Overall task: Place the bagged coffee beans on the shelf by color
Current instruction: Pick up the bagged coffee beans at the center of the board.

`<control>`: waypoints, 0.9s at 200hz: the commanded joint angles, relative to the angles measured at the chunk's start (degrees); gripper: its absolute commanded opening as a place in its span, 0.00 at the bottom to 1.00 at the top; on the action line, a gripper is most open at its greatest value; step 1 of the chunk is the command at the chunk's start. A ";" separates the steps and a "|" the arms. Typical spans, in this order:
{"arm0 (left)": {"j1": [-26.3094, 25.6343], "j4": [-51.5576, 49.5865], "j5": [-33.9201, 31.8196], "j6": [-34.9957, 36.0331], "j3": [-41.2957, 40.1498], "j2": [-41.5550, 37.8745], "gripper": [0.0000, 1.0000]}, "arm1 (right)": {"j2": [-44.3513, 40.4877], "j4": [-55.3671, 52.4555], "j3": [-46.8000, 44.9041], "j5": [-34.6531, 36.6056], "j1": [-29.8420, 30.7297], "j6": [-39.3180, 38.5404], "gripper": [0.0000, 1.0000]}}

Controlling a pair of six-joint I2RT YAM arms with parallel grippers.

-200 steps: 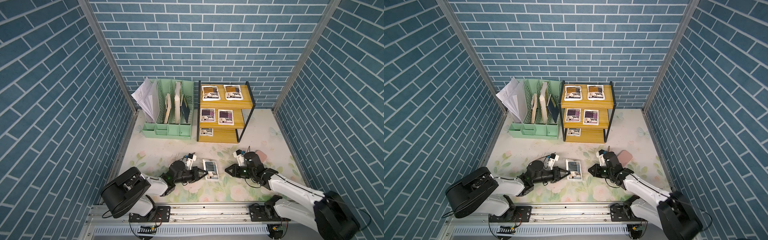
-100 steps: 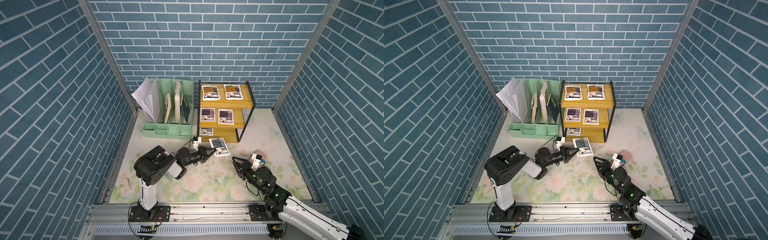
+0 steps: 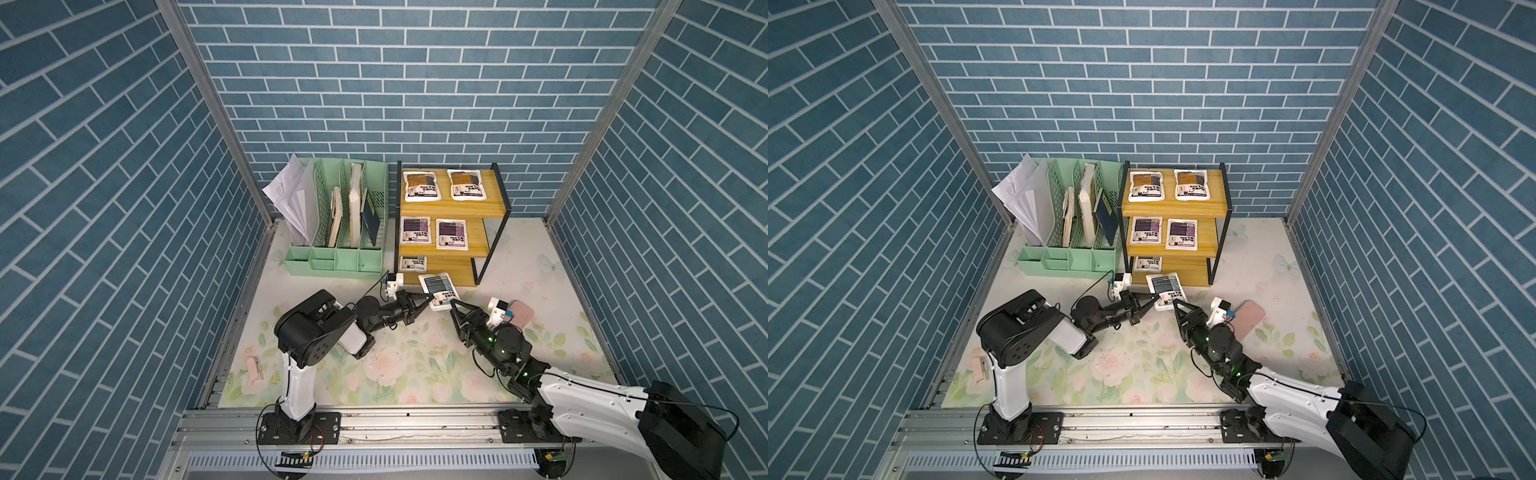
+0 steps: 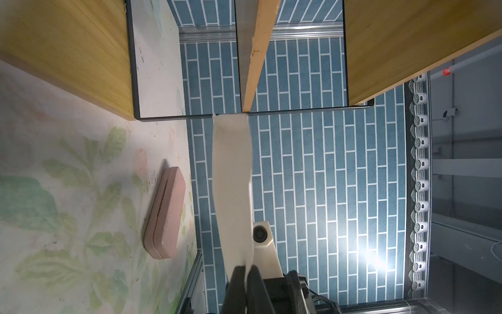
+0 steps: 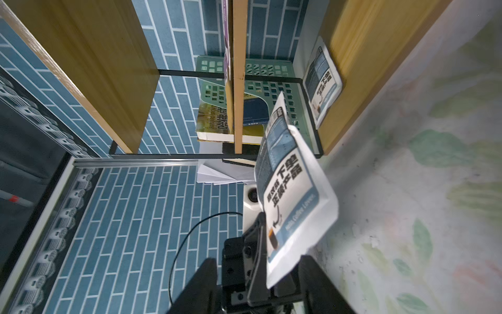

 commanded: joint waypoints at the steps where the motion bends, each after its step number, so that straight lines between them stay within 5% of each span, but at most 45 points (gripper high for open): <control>1: 0.12 9.62 0.03 0.12 0.50 0.14 0.00 | 2.14 6.16 1.13 -0.07 0.45 2.49 0.41; 28: 0.03 9.62 0.14 0.10 0.58 0.03 0.00 | 3.62 7.07 1.36 -0.23 0.46 3.08 0.41; 48: 0.07 9.37 0.31 0.17 0.47 -0.03 0.00 | 3.13 4.37 2.00 -0.48 0.46 3.29 0.69; 68: 0.05 9.27 0.19 0.27 0.35 -0.13 0.00 | 0.75 -0.06 1.67 0.76 0.85 3.25 0.79; 147: 0.00 8.30 0.21 0.39 1.02 -1.03 0.00 | 8.02 5.52 3.75 -0.54 1.24 5.73 0.86; 180: 0.00 8.21 0.26 0.44 0.45 -1.22 0.00 | 8.56 6.64 3.36 -0.23 1.38 5.93 0.75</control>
